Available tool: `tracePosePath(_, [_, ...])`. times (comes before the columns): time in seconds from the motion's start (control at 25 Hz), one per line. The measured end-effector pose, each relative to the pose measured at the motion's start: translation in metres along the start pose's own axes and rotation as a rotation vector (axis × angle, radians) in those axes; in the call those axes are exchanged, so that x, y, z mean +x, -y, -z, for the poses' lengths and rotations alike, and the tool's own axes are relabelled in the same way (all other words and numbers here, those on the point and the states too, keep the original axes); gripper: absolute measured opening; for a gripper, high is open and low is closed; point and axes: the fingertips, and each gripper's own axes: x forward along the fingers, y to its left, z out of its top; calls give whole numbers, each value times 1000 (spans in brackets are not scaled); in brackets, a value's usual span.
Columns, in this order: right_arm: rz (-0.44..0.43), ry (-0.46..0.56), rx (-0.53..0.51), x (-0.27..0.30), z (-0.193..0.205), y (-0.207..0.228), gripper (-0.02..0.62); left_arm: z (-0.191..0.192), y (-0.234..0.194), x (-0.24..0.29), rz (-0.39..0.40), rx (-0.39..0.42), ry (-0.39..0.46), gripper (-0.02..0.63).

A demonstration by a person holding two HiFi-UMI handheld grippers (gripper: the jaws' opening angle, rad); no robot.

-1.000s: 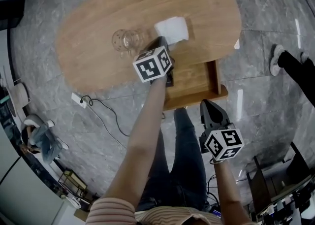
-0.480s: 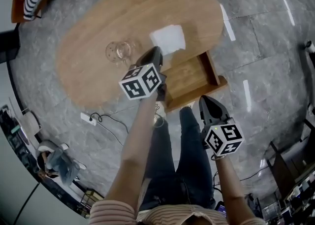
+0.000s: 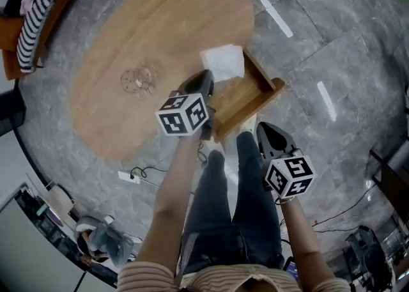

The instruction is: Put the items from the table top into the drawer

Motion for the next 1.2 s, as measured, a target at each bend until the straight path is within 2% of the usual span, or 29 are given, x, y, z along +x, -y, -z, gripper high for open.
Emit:
tracePosePath(0.32, [51, 35, 76, -11, 24, 9, 8, 32, 33, 20, 91, 98, -122, 17])
tracePosePath(0.64, [108, 68, 139, -12, 38, 28, 8, 66, 54, 46, 176, 236, -262, 17])
tracePosePath(0.84, [146, 87, 184, -7, 45, 43, 9, 89, 63, 63, 215, 346, -353, 17])
tracePosePath(1.2, [173, 93, 253, 3, 62, 58, 8, 133, 65, 90, 271, 492, -503, 17])
